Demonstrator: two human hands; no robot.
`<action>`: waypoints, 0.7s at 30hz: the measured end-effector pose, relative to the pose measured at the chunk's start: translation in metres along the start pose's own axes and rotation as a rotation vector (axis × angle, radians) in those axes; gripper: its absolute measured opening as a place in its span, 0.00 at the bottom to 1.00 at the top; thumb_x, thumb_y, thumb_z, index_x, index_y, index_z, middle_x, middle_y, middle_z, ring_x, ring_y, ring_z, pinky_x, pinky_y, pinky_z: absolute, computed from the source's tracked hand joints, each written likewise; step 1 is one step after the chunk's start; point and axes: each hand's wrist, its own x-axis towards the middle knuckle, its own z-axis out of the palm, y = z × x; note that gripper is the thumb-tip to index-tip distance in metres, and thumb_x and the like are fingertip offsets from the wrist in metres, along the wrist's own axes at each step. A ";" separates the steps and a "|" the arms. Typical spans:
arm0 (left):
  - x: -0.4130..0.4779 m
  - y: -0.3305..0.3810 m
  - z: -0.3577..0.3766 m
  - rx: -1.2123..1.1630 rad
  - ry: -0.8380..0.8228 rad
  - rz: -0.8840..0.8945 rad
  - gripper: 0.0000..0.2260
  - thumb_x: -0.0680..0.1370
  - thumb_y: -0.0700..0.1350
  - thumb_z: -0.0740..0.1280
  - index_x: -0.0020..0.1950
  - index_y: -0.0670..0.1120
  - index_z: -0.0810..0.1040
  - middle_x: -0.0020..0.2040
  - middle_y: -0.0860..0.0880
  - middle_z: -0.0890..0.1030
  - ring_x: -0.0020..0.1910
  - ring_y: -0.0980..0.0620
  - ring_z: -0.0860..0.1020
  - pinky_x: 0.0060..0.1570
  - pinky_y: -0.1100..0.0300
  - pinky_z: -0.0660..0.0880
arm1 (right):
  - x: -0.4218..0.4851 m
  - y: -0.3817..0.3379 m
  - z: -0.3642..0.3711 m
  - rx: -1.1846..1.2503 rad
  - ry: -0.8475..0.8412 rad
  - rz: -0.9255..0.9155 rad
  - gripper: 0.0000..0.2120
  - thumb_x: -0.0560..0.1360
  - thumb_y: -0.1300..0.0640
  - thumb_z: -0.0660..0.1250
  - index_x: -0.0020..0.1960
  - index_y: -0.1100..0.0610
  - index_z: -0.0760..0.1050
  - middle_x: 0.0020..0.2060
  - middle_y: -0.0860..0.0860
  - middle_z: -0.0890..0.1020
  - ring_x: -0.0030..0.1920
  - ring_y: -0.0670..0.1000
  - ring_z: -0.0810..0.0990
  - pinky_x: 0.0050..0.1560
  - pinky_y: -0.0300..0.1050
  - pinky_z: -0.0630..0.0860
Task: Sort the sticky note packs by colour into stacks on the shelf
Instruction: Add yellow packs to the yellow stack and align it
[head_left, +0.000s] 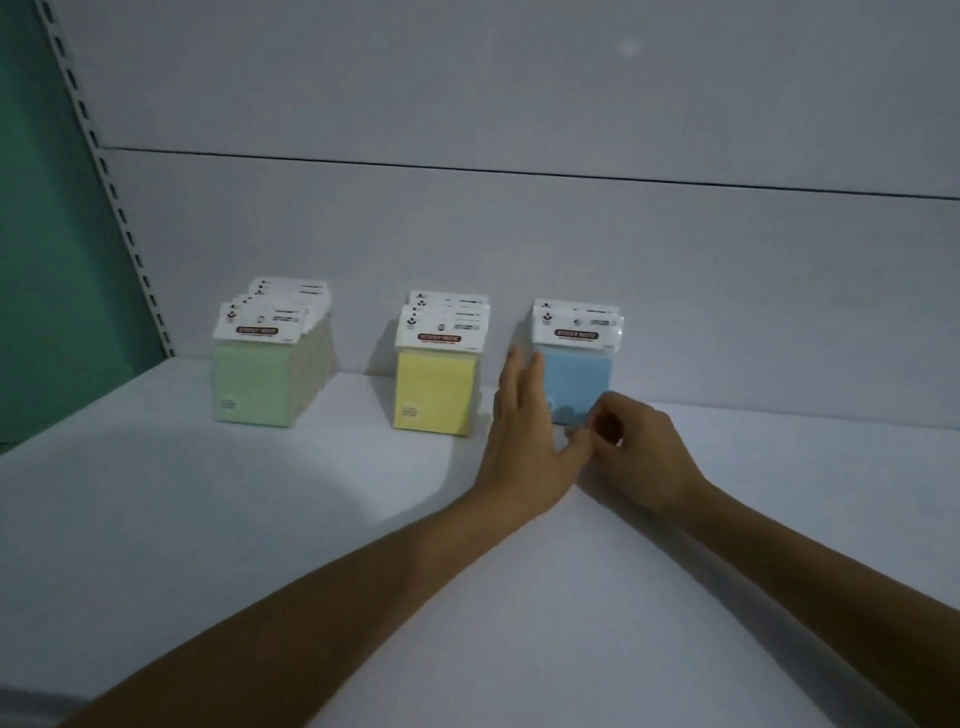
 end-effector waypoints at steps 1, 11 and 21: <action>0.009 0.004 0.012 -0.016 -0.001 -0.087 0.39 0.74 0.46 0.70 0.76 0.45 0.49 0.78 0.48 0.45 0.76 0.51 0.48 0.72 0.63 0.56 | 0.005 0.011 -0.008 0.028 0.056 0.040 0.09 0.75 0.54 0.67 0.41 0.58 0.71 0.36 0.48 0.78 0.39 0.52 0.76 0.38 0.46 0.74; 0.050 -0.029 0.015 -0.140 -0.100 -0.362 0.34 0.71 0.43 0.73 0.72 0.44 0.58 0.64 0.45 0.76 0.62 0.47 0.75 0.63 0.49 0.72 | 0.017 0.052 -0.006 -0.016 -0.106 0.056 0.36 0.75 0.44 0.64 0.76 0.54 0.51 0.72 0.52 0.66 0.70 0.54 0.67 0.69 0.51 0.65; 0.039 -0.029 0.022 0.195 -0.172 -0.152 0.34 0.73 0.50 0.69 0.74 0.54 0.55 0.65 0.60 0.73 0.63 0.55 0.73 0.66 0.48 0.66 | 0.019 0.054 -0.009 0.077 -0.132 -0.088 0.29 0.78 0.55 0.61 0.75 0.46 0.51 0.66 0.44 0.73 0.62 0.48 0.76 0.56 0.31 0.68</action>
